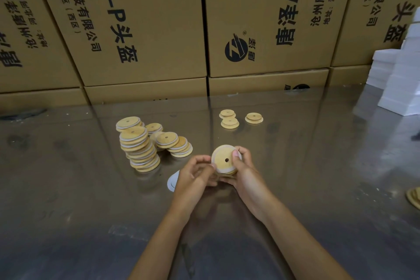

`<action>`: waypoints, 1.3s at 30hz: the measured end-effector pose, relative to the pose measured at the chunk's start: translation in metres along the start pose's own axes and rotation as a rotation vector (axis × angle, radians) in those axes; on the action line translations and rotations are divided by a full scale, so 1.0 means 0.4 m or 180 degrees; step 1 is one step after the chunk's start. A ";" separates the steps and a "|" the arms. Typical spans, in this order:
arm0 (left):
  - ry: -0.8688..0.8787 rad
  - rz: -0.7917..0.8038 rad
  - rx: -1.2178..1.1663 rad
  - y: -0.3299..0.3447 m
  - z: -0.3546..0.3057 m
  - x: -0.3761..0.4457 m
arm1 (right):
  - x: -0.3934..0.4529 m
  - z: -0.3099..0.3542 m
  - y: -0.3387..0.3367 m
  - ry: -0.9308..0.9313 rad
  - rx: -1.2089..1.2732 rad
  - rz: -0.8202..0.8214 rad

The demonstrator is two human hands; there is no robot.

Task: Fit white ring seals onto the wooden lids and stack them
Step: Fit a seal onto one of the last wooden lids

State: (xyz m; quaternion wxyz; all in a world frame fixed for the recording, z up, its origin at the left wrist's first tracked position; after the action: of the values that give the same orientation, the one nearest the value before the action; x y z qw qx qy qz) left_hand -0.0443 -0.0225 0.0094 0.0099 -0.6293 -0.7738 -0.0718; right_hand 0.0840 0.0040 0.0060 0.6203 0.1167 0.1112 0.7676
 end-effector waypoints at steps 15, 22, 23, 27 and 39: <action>0.0409 -0.0268 0.0181 -0.015 0.006 0.010 | -0.014 0.029 -0.009 0.0047 -0.0713 0.0048; 0.0407 -0.0159 0.0165 -0.021 0.018 0.014 | -0.021 0.029 -0.005 -0.0247 -0.0813 0.0230; 0.0412 -0.0155 0.0166 -0.021 0.019 0.014 | -0.020 0.028 -0.008 -0.0262 -0.0750 0.0230; 0.0446 -0.0154 0.0275 -0.021 0.019 0.017 | -0.018 0.027 -0.009 -0.0262 -0.0582 0.0229; 0.0234 -0.0210 0.0242 -0.027 0.002 0.010 | 0.000 0.036 -0.017 -0.0529 -0.1050 0.0349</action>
State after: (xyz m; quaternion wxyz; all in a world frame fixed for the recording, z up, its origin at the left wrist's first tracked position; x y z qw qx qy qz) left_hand -0.0555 -0.0207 0.0081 0.0598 -0.5995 -0.7954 -0.0656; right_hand 0.0949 0.0056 0.0175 0.5954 0.0822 -0.0742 0.7958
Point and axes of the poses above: each hand's wrist, its own x-axis towards the middle knuckle, its own y-axis out of the palm, z = x × y, the point moved 2 cm from there along x, towards the middle knuckle
